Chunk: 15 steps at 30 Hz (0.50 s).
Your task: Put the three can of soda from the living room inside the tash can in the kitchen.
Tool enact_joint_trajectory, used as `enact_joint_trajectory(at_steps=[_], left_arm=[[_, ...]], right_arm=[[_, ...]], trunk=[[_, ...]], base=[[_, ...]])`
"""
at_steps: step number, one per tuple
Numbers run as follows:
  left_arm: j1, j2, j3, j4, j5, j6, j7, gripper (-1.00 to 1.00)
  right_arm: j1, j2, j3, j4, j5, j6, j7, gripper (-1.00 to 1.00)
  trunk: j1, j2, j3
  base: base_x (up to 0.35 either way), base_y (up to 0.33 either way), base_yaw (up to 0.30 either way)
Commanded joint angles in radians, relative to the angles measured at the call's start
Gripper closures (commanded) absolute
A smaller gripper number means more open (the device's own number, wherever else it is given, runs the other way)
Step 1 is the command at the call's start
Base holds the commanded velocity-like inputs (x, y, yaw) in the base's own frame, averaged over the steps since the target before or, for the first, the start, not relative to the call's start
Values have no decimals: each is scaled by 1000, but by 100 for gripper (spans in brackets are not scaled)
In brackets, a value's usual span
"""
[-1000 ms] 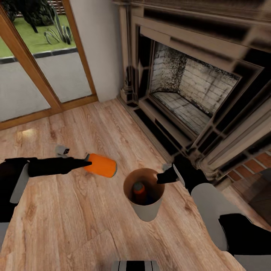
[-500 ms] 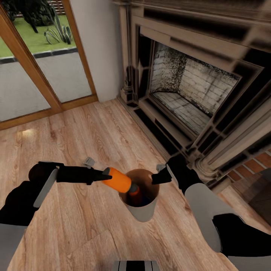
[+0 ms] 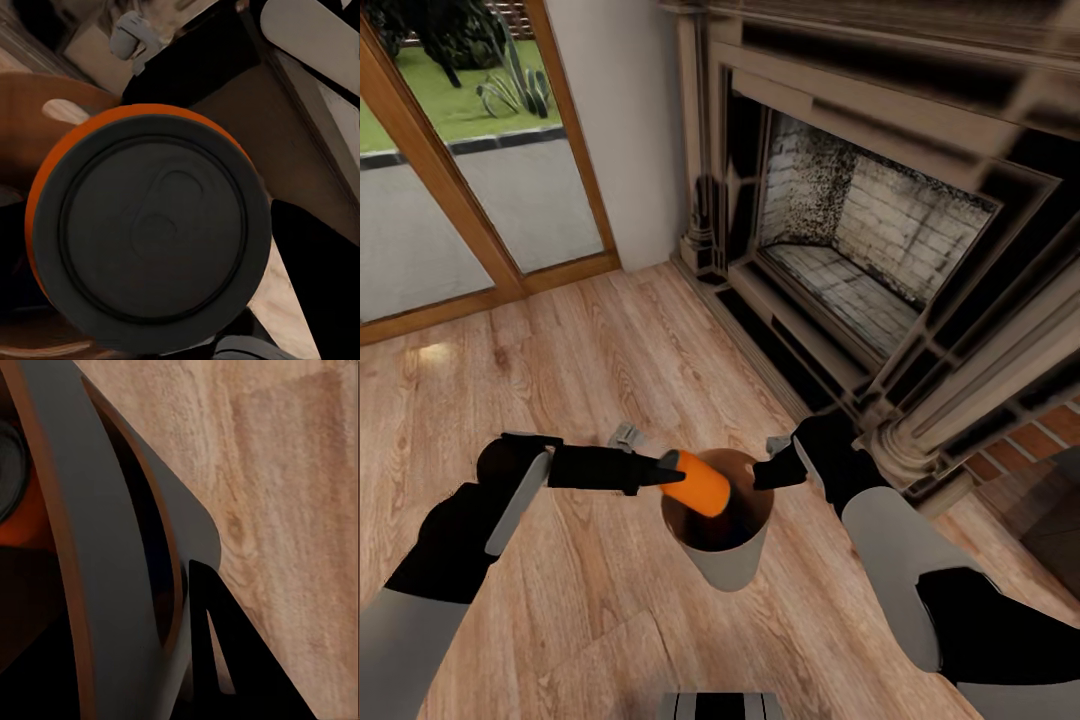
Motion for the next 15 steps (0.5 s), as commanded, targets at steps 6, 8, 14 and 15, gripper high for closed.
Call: enact_joint_trajectory(at_steps=[6,8,14,15], left_arm=[[0,-8,-20,5,1,-16,66,100],[0,-9,-22,6,1,-30,96,100],[0,-13,-76,62,1,-79,155,100],[0,-16,-81,75,1,-87,158,100]], right_arm=[[0,4,0,-3,-21,4,2,100],[0,6,1,-6,-21,4,2,100],[0,9,1,-9,-21,4,3,100],[0,9,1,-9,-21,4,3,100]], trunk=[[0,0,0],[0,0,0],[0,0,0],[0,0,0]], base=[[0,0,0],[0,0,0],[0,0,0],[0,0,0]])
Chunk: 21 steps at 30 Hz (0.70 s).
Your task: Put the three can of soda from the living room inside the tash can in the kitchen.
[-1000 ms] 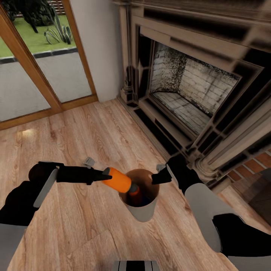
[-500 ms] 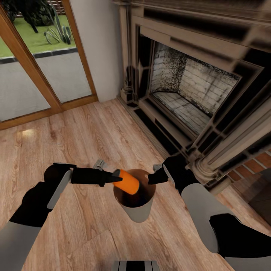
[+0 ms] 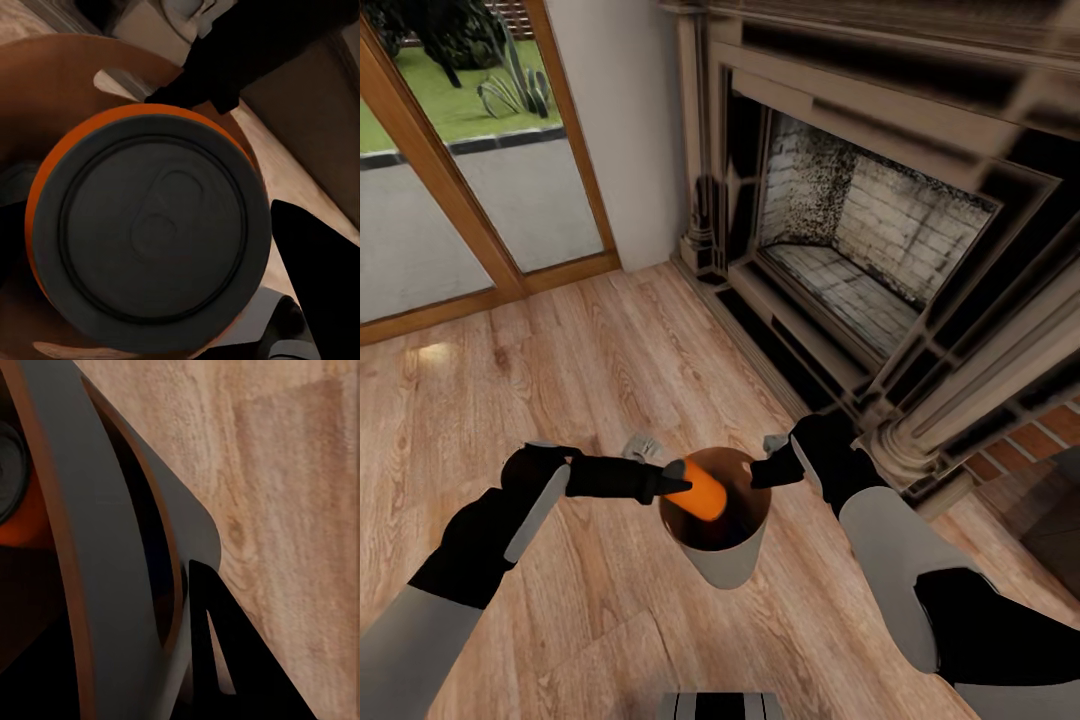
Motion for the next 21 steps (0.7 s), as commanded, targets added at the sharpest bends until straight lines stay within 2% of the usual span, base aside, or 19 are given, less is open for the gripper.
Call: enact_joint_trajectory(at_steps=[1,4,6,8,14,21], left_arm=[[0,-2,-2,7,2,-2,1,100],[0,-8,-19,29,2,-9,4,100],[0,-11,-56,52,3,-13,6,100],[0,-14,-77,69,3,-29,8,100],[0,-43,-92,113,1,-51,10,100],[0,-59,-115,139,2,-80,92,100]], right_arm=[[0,0,-1,0,-31,6,3,100],[0,0,2,-2,-31,6,3,100],[0,1,4,-2,-31,6,3,100],[0,1,6,-2,-31,6,3,100],[0,5,8,-3,-31,6,3,100],[0,14,9,-3,-31,6,4,100]], trunk=[[0,0,0],[0,0,0],[0,0,0],[0,0,0],[0,0,0],[0,0,0]], base=[[0,0,0],[0,0,0],[0,0,0],[0,0,0],[0,0,0],[0,0,0]])
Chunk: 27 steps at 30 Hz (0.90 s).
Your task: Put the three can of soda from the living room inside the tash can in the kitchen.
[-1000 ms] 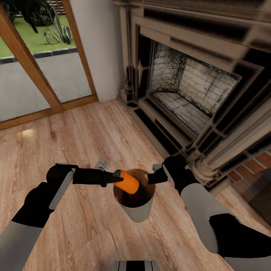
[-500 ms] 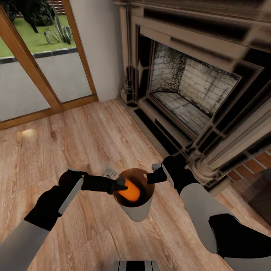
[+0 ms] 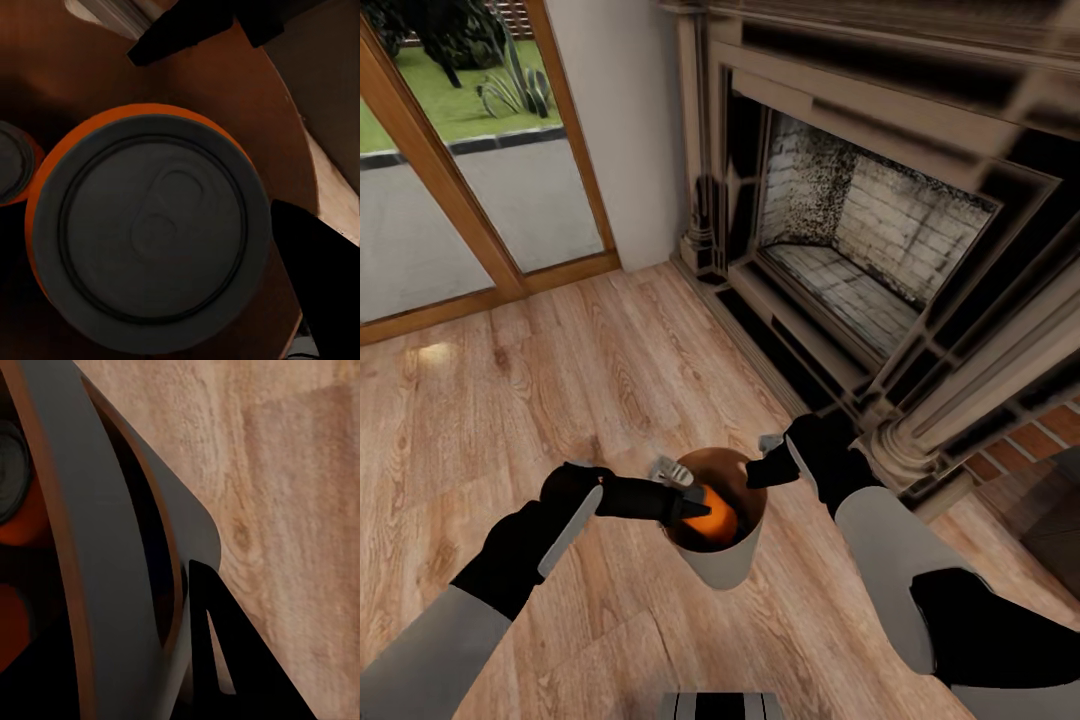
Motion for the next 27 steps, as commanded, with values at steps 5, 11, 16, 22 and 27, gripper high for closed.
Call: enact_joint_trajectory(at_steps=[5,11,16,22,27], left_arm=[[0,-49,-22,10,-1,-3,70,100],[-1,-78,-76,50,-2,-3,125,100],[0,-90,-99,76,-61,-1,134,100],[0,-92,-101,81,-100,0,138,-100],[0,-92,-100,78,-102,-1,137,-100]], right_arm=[[0,14,14,1,-32,6,4,100],[0,19,19,1,-32,6,3,100],[0,19,20,1,-32,6,3,100],[0,20,21,1,-32,6,3,100],[0,20,20,1,-32,6,3,100]], trunk=[[0,0,0],[0,0,0],[0,0,0],[0,0,0],[0,0,0]], base=[[0,0,0],[0,0,0],[0,0,0],[0,0,0],[0,0,0]])
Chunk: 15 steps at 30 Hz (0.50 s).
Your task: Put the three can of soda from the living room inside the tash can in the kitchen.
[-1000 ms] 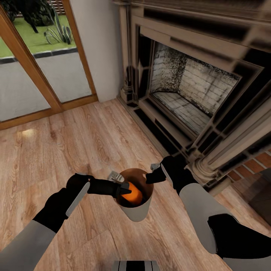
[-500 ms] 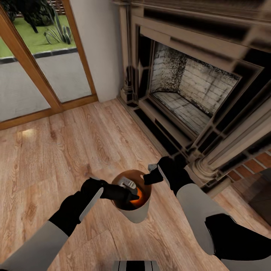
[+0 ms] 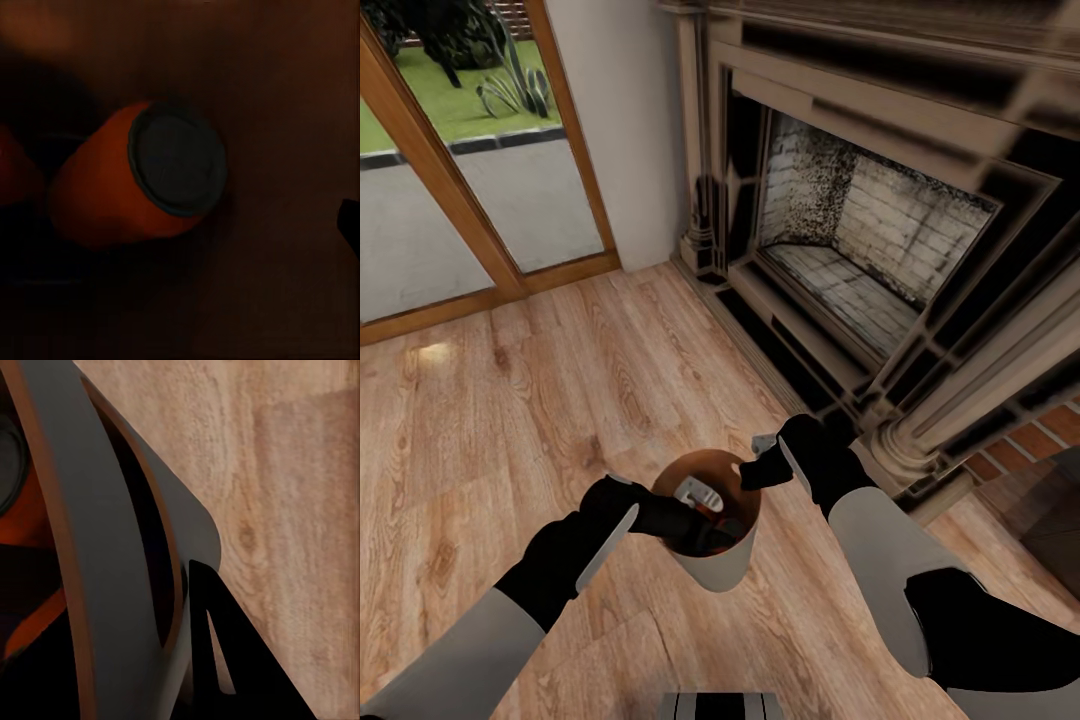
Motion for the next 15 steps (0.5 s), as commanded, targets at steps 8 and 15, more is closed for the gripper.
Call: enact_joint_trajectory(at_steps=[8,15], left_arm=[[1,10,10,-84,6,0,-10,-100],[5,127,114,-320,18,35,-84,-100]], right_arm=[[0,-1,-2,1,-39,7,5,100],[0,-3,-2,3,-38,7,5,100]], trunk=[[0,0,0],[0,0,0]], base=[[0,0,0],[0,0,0]])
